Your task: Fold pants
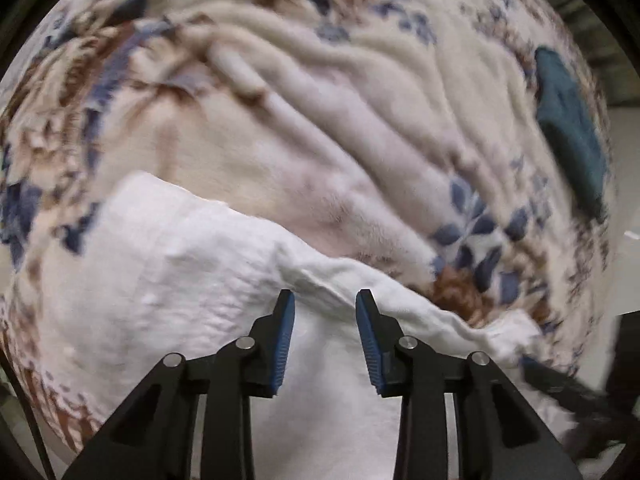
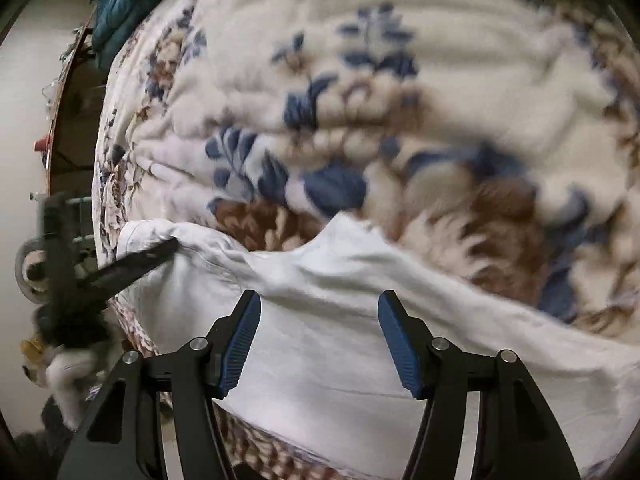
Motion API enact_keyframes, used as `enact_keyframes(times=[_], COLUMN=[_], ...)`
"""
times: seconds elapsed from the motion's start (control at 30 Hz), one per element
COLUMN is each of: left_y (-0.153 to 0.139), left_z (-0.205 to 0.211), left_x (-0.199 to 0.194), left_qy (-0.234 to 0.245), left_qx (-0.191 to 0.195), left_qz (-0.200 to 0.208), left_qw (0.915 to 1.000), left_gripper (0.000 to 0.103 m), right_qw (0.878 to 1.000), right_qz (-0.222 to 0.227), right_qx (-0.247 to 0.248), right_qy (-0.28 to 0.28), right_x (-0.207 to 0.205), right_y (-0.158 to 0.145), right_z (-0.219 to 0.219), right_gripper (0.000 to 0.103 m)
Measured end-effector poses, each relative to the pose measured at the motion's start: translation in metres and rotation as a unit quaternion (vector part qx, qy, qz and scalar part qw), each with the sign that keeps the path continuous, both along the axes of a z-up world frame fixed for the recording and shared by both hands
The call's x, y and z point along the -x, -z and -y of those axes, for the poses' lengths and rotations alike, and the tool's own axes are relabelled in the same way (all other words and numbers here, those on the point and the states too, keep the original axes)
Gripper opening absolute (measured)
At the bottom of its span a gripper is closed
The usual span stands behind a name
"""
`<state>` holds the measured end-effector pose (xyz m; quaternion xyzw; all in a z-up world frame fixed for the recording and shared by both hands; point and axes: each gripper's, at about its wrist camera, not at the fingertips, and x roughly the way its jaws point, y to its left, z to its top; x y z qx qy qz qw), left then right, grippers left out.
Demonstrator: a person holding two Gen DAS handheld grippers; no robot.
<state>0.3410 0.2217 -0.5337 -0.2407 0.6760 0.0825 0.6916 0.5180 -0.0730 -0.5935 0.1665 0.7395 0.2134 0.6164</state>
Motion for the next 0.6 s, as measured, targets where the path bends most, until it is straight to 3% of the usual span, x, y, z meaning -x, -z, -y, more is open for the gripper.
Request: enact_keyframes(times=[0.07,0.1,0.2,0.33,0.47,0.53,0.6], left_y=[-0.019,-0.027,-0.035,-0.001,-0.01,-0.011,-0.006], left_z=[-0.022,-0.037,-0.077,-0.103,-0.099,-0.1,-0.098], left_x=[0.012,0.022,0.058,0.106,0.14,0.149,0.15], left_qy=[-0.033,-0.058,-0.115,-0.174,-0.214,-0.238,-0.24], left_qx=[0.016,0.031,0.021,0.067,0.073,0.088,0.091], left_qz=[0.012,0.022,0.022,-0.008,0.021,0.038,0.04], left_qw=[0.9993,0.9976,0.9929,0.9824,0.9737,0.9664,0.9656], left_gripper=[0.033,0.039,0.058,0.058,0.058,0.058,0.058], right_qw=[1.0,0.999,0.994,0.98,0.961,0.955,0.955], right_qz=[-0.006,-0.013,-0.028,-0.042,-0.053,-0.069,-0.08], right_qx=[-0.004,-0.015,-0.033,-0.031,-0.006,-0.009,-0.014], right_qy=[0.023,0.042,0.103,0.191,0.271,0.289,0.285], right_x=[0.009,0.018,0.051,0.104,0.159,0.176,0.188], right_y=[0.007,0.011,0.02,0.025,0.024,0.028,0.03], right_z=[-0.003,-0.005,-0.006,0.011,0.045,0.055,0.064], right_gripper=[0.064,0.064,0.067,0.073,0.077,0.077,0.077])
